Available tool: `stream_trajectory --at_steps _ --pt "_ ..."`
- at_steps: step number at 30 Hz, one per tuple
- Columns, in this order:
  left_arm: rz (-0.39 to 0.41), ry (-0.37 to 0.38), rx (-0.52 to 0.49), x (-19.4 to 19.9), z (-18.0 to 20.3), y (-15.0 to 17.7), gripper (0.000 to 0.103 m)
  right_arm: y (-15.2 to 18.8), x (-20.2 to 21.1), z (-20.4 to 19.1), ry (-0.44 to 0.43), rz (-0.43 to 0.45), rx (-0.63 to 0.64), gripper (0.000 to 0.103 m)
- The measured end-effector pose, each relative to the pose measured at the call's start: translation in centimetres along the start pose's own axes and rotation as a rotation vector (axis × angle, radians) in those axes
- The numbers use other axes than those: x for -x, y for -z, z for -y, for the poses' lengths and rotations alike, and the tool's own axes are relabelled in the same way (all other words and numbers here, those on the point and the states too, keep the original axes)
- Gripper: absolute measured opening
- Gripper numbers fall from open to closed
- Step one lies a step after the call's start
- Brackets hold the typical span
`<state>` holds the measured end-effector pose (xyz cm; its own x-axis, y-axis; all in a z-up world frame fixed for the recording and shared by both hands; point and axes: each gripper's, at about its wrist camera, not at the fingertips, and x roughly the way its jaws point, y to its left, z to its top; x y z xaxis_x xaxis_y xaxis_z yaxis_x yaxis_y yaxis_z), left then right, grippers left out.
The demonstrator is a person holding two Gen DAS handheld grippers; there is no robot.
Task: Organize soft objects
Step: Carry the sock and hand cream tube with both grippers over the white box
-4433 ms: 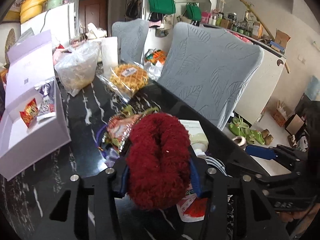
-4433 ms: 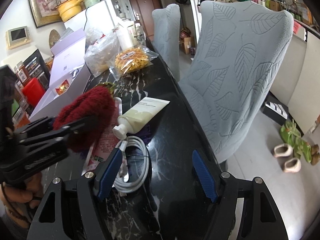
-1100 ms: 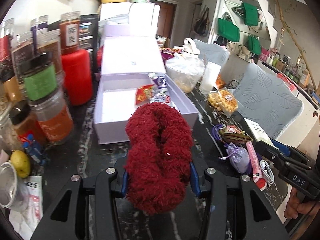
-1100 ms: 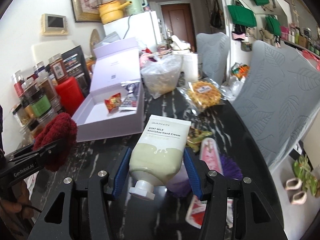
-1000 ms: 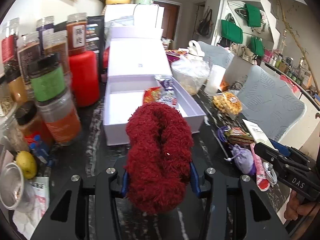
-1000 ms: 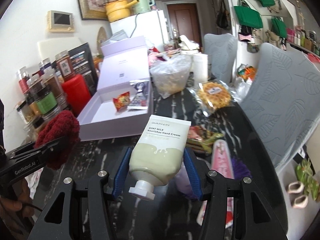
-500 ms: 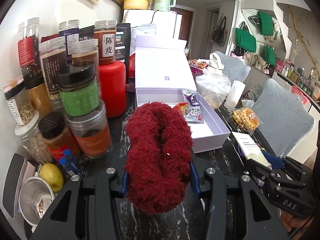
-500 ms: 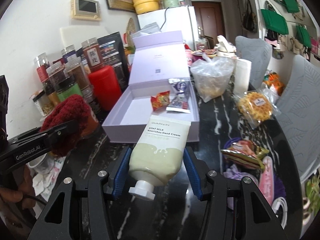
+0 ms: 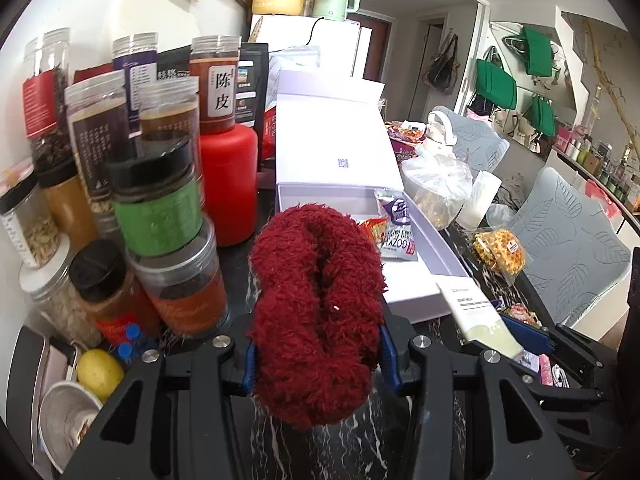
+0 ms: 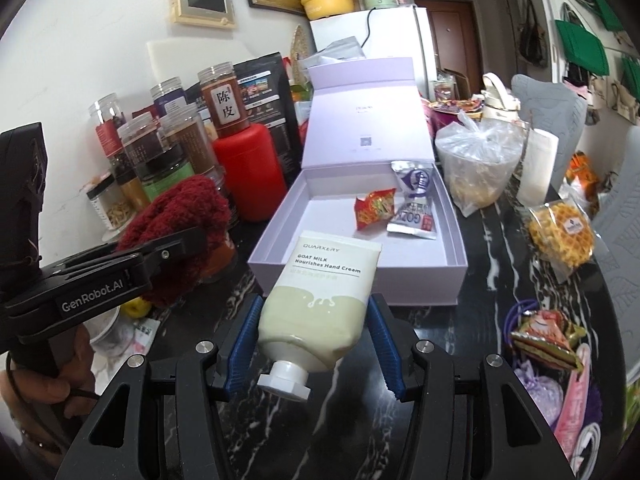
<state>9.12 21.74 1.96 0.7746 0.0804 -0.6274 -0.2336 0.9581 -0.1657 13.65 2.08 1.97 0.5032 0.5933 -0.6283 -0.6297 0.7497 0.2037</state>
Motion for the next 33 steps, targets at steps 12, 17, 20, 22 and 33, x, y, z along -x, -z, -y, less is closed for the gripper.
stream_trajectory --at_steps 12,17,20,22,33 --pt "0.058 0.007 -0.013 -1.3 0.1 -3.7 0.046 -3.0 -0.6 0.5 0.001 0.045 0.018 0.053" --pt "0.079 0.002 -0.031 -1.7 0.1 -5.5 0.046 -5.1 -0.7 0.7 -0.007 0.075 0.039 0.053" --pt "0.096 0.004 -0.042 -1.9 0.2 -6.8 0.046 -6.6 -0.8 1.0 -0.003 0.093 0.046 0.053" --pt "0.106 0.006 -0.052 -2.2 0.4 -7.7 0.046 -7.4 -0.8 1.2 0.004 0.105 0.049 0.053" --pt "0.146 0.024 -0.076 -4.1 1.3 -11.7 0.046 -12.1 -1.9 2.4 0.032 0.153 0.074 0.053"
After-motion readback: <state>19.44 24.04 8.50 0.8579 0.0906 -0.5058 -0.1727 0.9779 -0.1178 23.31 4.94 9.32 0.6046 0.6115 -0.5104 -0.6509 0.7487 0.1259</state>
